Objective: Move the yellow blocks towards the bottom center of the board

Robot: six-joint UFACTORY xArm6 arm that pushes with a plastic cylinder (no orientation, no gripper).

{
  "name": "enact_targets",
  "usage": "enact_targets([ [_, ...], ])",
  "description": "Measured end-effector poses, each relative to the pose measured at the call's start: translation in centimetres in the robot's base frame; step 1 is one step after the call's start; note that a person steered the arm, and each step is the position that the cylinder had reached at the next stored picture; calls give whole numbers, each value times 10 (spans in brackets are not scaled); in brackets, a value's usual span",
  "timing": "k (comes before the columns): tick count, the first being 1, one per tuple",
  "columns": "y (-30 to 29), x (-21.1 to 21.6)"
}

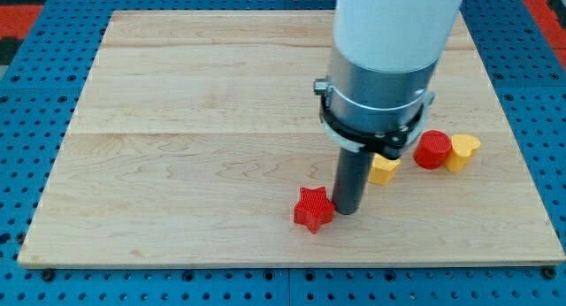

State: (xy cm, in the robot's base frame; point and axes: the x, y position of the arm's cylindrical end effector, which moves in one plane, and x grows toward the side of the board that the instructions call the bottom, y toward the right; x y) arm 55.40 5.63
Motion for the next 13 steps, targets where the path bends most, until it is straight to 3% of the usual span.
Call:
enact_targets([
  [1,-45,0],
  [2,-34,8],
  [3,93,12],
  [4,148,-11],
  [5,239,-49],
  [6,208,-78],
  [7,70,-72],
  [8,-27,-72],
  [9,-6,-70],
  [11,111,-52],
  [13,13,-36],
])
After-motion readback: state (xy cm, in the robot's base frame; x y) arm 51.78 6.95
